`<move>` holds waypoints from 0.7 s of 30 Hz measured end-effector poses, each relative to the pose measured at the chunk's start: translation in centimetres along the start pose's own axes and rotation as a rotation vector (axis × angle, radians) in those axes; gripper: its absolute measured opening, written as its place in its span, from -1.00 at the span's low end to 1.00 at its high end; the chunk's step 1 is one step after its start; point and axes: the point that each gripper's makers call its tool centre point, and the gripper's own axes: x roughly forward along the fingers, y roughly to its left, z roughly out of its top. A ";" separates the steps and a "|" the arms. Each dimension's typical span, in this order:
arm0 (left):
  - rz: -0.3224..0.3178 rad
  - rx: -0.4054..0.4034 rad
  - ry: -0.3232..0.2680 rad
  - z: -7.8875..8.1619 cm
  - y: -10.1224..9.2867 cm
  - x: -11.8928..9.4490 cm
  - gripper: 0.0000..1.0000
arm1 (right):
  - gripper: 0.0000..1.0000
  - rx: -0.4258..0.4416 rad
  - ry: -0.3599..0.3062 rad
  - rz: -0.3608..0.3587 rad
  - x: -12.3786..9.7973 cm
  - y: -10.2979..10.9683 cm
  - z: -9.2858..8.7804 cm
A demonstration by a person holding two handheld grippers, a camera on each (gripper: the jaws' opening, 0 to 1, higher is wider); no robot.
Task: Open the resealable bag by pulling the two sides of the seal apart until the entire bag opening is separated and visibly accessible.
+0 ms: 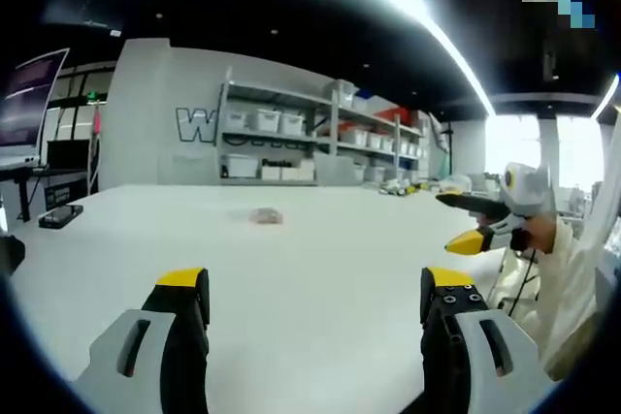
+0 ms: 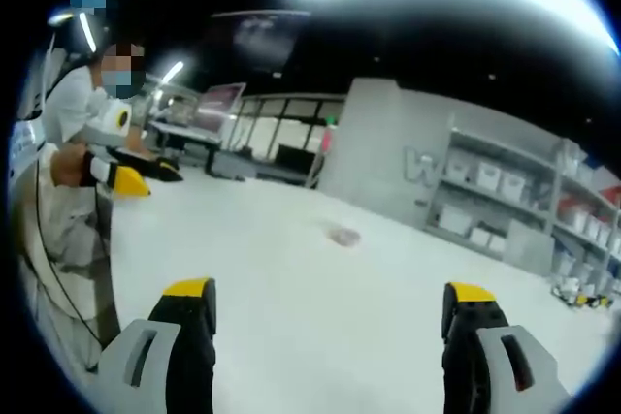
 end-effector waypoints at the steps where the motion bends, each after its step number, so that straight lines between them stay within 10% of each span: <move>1: 0.001 0.002 0.001 0.0 0.0 0.0 0.76 | 0.97 0.001 0.000 0.000 0.0 0.0 0.0; 21: 0.001 0.005 0.008 -0.2 0.1 0.1 0.75 | 0.96 -0.001 0.006 -0.005 0.0 -0.3 -0.3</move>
